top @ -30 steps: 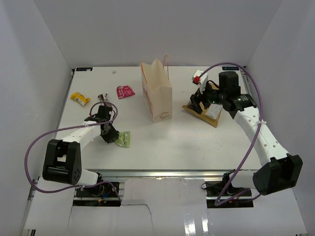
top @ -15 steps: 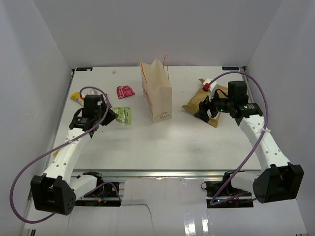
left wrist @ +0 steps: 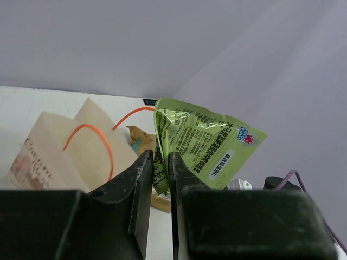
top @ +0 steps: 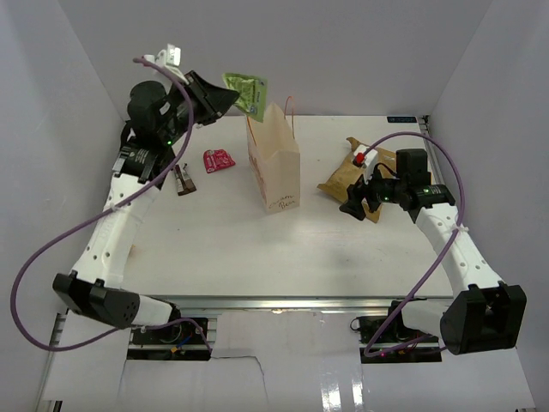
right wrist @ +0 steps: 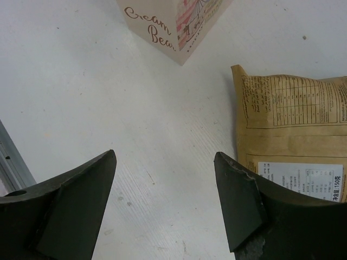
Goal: Place the snacks into the paper bag
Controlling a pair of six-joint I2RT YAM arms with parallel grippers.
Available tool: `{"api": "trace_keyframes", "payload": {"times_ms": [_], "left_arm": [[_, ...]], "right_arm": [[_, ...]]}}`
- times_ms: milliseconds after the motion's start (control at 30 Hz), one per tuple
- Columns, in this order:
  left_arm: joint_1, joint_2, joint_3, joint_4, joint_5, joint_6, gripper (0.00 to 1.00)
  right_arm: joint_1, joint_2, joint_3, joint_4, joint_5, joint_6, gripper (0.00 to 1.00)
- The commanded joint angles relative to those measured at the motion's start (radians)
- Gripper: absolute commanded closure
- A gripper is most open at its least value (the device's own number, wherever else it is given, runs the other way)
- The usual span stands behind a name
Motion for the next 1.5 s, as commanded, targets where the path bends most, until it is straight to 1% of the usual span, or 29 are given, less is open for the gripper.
{"api": "trace_keyframes", "payload": {"times_ms": [0,67,100,133,267,367,500,600,733,767,833,867,933,1000,1033,1133,1267,1333,1367,1400,1433,1467], "left_arm": [[-0.088,0.12,0.093,0.0,-0.014,0.083,1.0],[-0.146,0.165,0.154,-0.013,-0.066,0.125,1.0],[-0.158,0.209,0.173,-0.021,-0.112,0.164,0.99],[-0.169,0.229,0.209,-0.03,-0.131,0.183,0.99],[-0.207,0.315,0.278,-0.09,-0.204,0.264,0.99],[-0.217,0.34,0.271,-0.121,-0.263,0.315,0.99],[-0.22,0.342,0.231,-0.129,-0.268,0.347,0.98],[-0.226,0.345,0.205,-0.132,-0.268,0.357,0.96],[-0.232,0.354,0.197,-0.138,-0.301,0.358,0.82],[-0.232,0.355,0.199,-0.136,-0.304,0.357,0.68],[-0.232,0.358,0.213,-0.139,-0.312,0.354,0.49],[-0.232,0.36,0.22,-0.139,-0.318,0.353,0.34],[-0.232,0.371,0.261,-0.145,-0.318,0.353,0.25],[-0.232,0.381,0.303,-0.153,-0.317,0.349,0.2],[-0.232,0.395,0.352,-0.159,-0.315,0.346,0.19],[-0.232,0.412,0.433,-0.171,-0.315,0.341,0.18],[-0.231,0.382,0.449,-0.17,-0.35,0.341,0.17],[-0.217,0.346,0.392,-0.146,-0.402,0.338,0.16],[-0.205,0.299,0.356,-0.13,-0.415,0.318,0.15],[-0.171,0.27,0.261,-0.089,-0.424,0.298,0.15],[-0.145,0.241,0.209,-0.066,-0.415,0.242,0.15],[-0.111,0.186,0.102,-0.046,-0.395,0.201,0.16]], "right_arm": [[-0.009,-0.02,-0.002,0.014,-0.009,-0.011,0.21],[-0.012,-0.023,-0.007,0.014,-0.004,-0.012,0.21],[-0.015,-0.025,-0.009,0.014,0.001,-0.014,0.21],[-0.016,-0.026,-0.01,0.013,0.001,-0.015,0.21],[-0.025,-0.031,-0.025,0.011,0.004,-0.014,0.21],[-0.032,-0.033,-0.033,0.013,0.007,-0.014,0.21],[-0.035,-0.028,-0.044,0.014,0.004,-0.015,0.21],[-0.036,-0.023,-0.044,0.013,0.004,-0.021,0.21],[-0.036,-0.013,-0.041,0.014,0.005,-0.028,0.21],[-0.036,-0.013,-0.041,0.014,0.007,-0.029,0.21],[-0.035,-0.011,-0.038,0.013,0.007,-0.032,0.21],[-0.036,-0.01,-0.039,0.014,0.007,-0.031,0.21],[-0.036,-0.01,-0.039,0.013,0.007,-0.031,0.21],[-0.038,-0.008,-0.041,0.014,0.005,-0.029,0.21],[-0.036,-0.008,-0.041,0.013,0.005,-0.029,0.21],[-0.039,-0.007,-0.042,0.014,0.008,-0.029,0.21],[-0.045,-0.008,-0.048,0.014,0.013,-0.031,0.21],[-0.048,-0.008,-0.058,0.014,0.016,-0.032,0.21],[-0.05,-0.008,-0.059,0.016,0.016,-0.034,0.2],[-0.052,-0.008,-0.067,0.016,0.016,-0.032,0.21],[-0.053,-0.008,-0.07,0.016,0.014,-0.032,0.2],[-0.053,-0.005,-0.073,0.019,0.014,-0.032,0.21]]}}
